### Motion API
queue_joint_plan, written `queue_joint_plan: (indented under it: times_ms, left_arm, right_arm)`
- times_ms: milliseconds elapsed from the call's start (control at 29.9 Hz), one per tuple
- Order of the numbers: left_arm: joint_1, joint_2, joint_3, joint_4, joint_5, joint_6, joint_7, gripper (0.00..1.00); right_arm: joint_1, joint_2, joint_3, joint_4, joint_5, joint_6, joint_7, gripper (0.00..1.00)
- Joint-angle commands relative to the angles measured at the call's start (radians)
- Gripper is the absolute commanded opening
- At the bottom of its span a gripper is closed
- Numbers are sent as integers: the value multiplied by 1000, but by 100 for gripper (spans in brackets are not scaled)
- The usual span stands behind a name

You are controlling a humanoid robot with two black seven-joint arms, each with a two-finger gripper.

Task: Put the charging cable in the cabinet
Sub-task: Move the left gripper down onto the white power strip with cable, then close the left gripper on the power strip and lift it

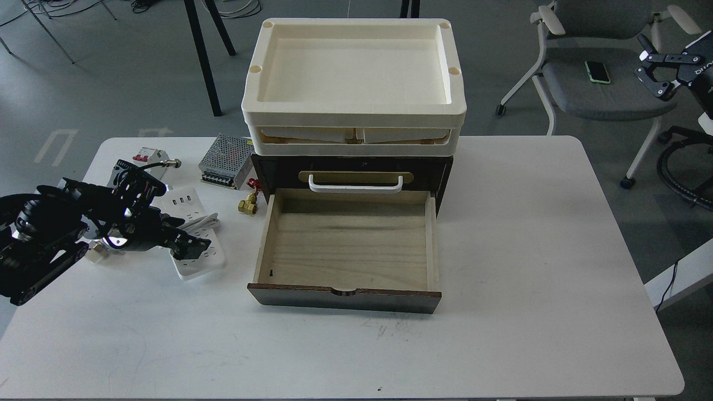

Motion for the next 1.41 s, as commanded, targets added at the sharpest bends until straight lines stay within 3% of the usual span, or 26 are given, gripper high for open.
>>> queue_joint_plan:
  times_ms: [0, 201, 301, 335, 368, 536, 971, 1372]
  left_arm:
    - [0, -4, 1, 9, 0, 30, 0, 66]
    - [0, -4, 6, 18, 0, 94, 0, 55]
    - [1, -5, 14, 20, 0, 131, 0, 26]
    - [1, -4, 17, 20, 0, 155, 0, 10]
    - [1, -4, 18, 20, 0, 175, 0, 5]
    - [1, 1, 21, 18, 0, 197, 0, 0]
    - [0, 21, 21, 1, -5, 197, 0, 0]
    - [-7, 122, 18, -102, -54, 186, 0, 0]
  right_arm:
    - [-11, 0, 1, 2, 2, 0, 0, 100]
    - [-20, -14, 1, 2, 6, 0, 0, 100]
    - [-23, -17, 1, 2, 6, 0, 0, 100]
    - [-26, -21, 2, 2, 8, 0, 0, 100]
    - [-26, -21, 2, 2, 8, 0, 2, 100]
    - [-33, -34, 2, 2, 8, 0, 2, 100]
    - [-52, -37, 8, 0, 8, 0, 14, 100]
    - [-66, -37, 8, 0, 9, 0, 17, 100]
